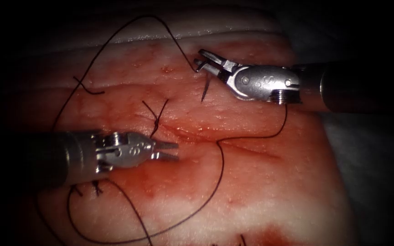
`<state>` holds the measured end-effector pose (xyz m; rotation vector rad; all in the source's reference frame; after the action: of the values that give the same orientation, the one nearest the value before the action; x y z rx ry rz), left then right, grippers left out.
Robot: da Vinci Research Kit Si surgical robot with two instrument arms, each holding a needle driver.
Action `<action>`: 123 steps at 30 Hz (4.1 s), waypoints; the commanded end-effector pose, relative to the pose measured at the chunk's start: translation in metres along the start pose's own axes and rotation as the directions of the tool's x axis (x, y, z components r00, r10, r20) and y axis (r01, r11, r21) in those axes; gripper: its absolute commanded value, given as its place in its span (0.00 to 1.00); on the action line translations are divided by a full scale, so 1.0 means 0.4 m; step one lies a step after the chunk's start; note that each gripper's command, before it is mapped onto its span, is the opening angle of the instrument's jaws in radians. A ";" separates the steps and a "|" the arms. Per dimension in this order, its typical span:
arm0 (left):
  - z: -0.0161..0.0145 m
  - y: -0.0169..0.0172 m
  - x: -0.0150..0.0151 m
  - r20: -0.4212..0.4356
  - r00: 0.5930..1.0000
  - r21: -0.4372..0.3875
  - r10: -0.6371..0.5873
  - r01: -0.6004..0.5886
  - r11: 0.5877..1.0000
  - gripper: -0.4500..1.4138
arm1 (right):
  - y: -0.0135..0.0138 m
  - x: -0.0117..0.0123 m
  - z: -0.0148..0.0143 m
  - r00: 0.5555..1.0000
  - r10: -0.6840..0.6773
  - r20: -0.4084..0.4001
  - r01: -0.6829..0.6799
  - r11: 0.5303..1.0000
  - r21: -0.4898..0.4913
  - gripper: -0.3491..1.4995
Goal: Wound Closure
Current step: Using the right needle driver push the needle through the skin above the cut.
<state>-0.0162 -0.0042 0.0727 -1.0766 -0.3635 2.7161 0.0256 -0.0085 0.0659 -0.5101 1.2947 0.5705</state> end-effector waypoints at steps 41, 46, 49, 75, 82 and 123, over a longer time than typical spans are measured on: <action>0.0000 -0.0013 0.0007 -0.017 1.000 0.006 -0.001 0.001 1.000 0.18 | -0.0292 -0.0135 -0.0112 0.988 -0.147 0.042 0.141 0.983 0.114 0.00; -0.0002 -0.0014 0.0005 -0.017 1.000 0.005 0.000 0.000 1.000 0.17 | -0.0312 -0.0154 -0.0129 0.988 -0.142 0.067 0.132 0.982 0.135 0.00; -0.0002 -0.0015 0.0003 -0.017 1.000 0.005 0.000 0.000 1.000 0.17 | -0.0315 -0.0158 -0.0135 0.988 -0.135 0.076 0.123 0.982 0.143 0.00; -0.0007 -0.0015 -0.0003 -0.018 1.000 0.003 0.002 -0.002 1.000 0.17 | -0.0368 -0.0234 -0.0147 0.961 -0.070 0.268 -0.015 0.953 0.303 0.00; -0.0006 -0.0012 0.0000 -0.017 1.000 0.004 0.001 -0.001 1.000 0.17 | -0.0347 -0.0206 -0.0139 0.977 -0.026 0.212 -0.029 0.968 0.251 0.00; 0.0043 0.0015 -0.0023 -0.010 1.000 -0.013 0.021 -0.022 1.000 0.18 | -0.0096 -0.0053 0.0008 0.501 0.830 0.246 -0.839 0.535 -0.096 0.00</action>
<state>-0.0161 -0.0054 0.0738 -1.1014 -0.3726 2.7300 0.0270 -0.0119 0.0678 0.3279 1.2221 1.4019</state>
